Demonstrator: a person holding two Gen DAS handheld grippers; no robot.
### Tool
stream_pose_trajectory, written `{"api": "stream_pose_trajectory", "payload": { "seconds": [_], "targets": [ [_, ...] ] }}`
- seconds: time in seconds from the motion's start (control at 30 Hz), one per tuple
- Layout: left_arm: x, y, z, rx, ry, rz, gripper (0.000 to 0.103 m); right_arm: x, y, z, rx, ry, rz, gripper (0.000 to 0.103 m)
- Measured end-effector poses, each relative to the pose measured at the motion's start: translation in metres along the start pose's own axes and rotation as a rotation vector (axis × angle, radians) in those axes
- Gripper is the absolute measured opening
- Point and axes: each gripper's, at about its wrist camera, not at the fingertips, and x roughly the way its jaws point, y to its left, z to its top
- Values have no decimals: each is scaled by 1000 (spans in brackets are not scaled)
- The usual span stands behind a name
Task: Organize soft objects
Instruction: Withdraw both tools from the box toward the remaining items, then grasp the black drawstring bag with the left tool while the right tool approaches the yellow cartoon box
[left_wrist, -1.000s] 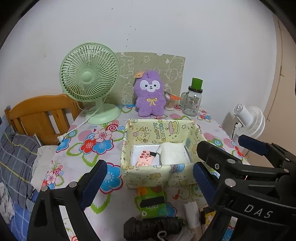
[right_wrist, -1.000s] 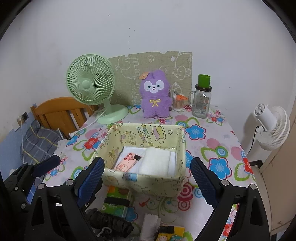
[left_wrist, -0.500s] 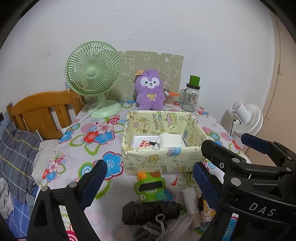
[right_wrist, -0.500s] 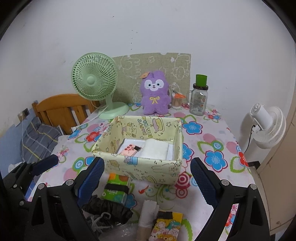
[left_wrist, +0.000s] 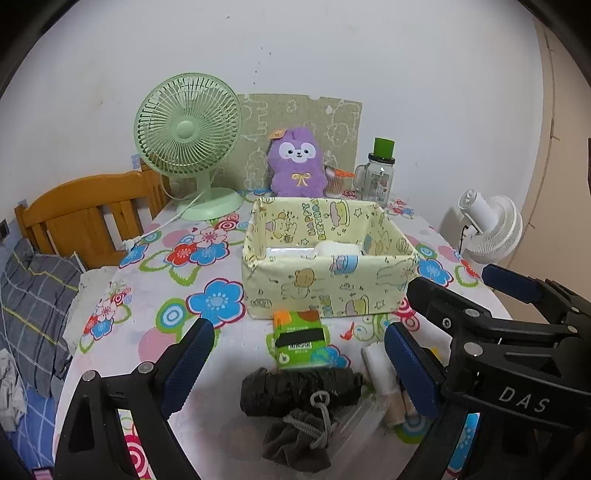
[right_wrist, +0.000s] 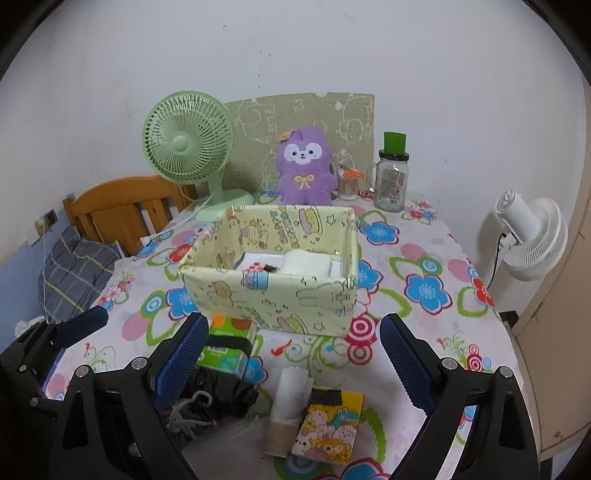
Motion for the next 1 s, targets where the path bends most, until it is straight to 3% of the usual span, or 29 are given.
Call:
{"api": "stream_pose_trajectory", "payload": {
  "seconds": [0.6, 1.0],
  "targets": [
    [12, -6, -43, 2, 76, -24, 87, 16, 6, -44, -12, 85, -8, 96],
    [29, 1, -63, -18, 152, -21, 72, 33, 6, -62, -10, 144, 4, 95]
  ]
}}
